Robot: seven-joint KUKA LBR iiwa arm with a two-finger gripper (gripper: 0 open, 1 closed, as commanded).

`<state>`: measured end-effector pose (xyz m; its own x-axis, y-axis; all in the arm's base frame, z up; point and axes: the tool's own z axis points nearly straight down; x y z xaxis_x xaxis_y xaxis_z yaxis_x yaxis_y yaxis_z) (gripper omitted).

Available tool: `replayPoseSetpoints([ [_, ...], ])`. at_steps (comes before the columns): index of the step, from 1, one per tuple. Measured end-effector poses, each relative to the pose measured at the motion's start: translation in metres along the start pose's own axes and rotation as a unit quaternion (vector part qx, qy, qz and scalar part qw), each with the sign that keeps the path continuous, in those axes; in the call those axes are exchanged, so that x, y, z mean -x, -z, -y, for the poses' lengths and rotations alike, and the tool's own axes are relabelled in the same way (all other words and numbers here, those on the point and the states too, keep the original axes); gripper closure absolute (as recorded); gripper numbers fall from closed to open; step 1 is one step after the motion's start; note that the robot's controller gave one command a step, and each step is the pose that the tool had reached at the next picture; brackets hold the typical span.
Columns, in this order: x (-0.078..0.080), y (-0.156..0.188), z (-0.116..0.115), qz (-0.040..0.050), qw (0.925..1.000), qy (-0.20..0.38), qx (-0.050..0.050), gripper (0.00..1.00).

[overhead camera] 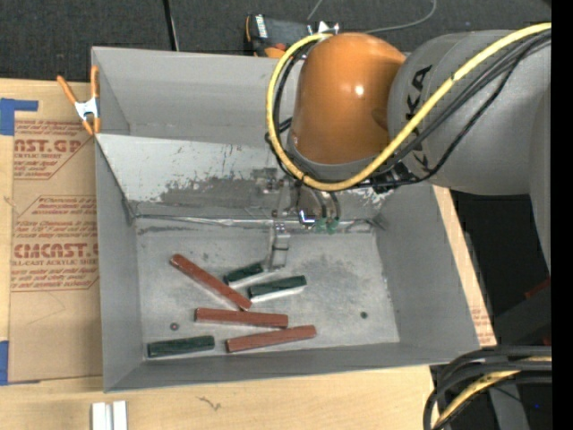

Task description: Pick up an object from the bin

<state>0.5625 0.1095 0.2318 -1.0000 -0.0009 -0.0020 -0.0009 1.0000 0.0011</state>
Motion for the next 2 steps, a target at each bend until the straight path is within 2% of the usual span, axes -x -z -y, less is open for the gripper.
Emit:
replayPoseSetpoints([
  [1,-0.045,-0.105,0.025,-0.0048,0.9961,-0.088,-0.001,0.00],
  [2,-0.039,-0.163,0.029,-0.0013,0.9947,-0.103,0.000,0.00],
])
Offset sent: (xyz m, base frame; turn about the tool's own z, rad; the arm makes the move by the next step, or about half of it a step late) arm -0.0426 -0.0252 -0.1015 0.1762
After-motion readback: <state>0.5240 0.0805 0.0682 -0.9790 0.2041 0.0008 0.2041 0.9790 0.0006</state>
